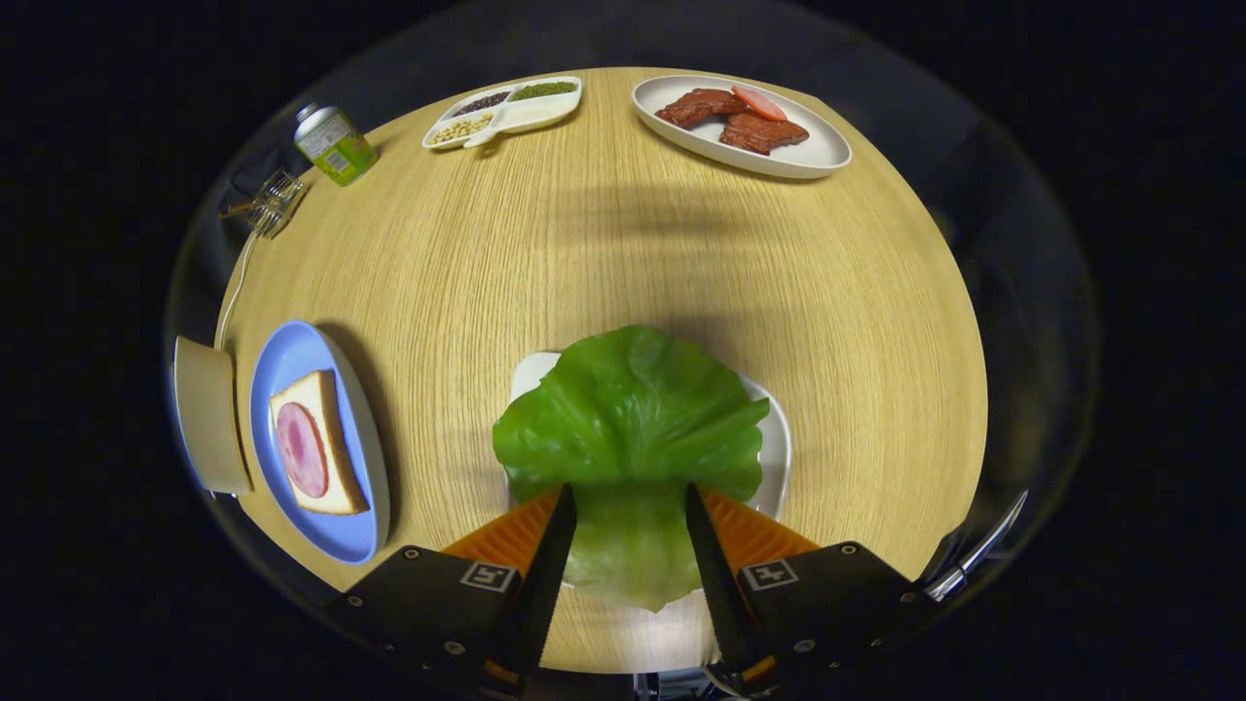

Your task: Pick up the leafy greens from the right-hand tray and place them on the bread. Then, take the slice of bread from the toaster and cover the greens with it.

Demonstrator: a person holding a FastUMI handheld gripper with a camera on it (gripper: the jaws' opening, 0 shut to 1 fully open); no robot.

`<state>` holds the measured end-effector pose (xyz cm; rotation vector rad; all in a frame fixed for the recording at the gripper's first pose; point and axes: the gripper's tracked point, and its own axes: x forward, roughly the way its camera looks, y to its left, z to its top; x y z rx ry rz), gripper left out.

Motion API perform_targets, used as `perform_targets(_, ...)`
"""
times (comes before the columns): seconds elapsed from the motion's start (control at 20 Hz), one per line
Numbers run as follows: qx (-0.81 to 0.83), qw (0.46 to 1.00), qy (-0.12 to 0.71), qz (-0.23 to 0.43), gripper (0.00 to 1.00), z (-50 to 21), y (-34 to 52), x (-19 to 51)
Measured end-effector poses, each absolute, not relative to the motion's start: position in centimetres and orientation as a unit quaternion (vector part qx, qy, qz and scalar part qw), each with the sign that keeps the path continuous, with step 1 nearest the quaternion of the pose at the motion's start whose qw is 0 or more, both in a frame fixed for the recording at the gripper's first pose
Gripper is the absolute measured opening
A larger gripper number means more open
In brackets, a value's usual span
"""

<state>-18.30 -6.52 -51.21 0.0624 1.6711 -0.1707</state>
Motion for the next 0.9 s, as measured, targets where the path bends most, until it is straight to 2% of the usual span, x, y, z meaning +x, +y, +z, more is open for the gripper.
perform_targets(0.1, 0.031, 0.665, 0.742, -0.080, 0.65, -51.3, -6.6, -18.3)
perform_targets(0.2, 0.040, 0.662, 0.743, -0.092, 0.53, -51.3, -6.8, -18.3)
perform_targets(0.35, 0.048, 0.659, 0.742, -0.110, 0.14, -51.2, -7.4, -18.3)
perform_targets(0.45, 0.045, 0.663, 0.740, -0.104, 0.05, -51.3, -7.4, -18.3)
perform_targets(0.9, 0.079, 0.703, 0.697, -0.116, 0.01, -48.3, -5.9, -16.8)
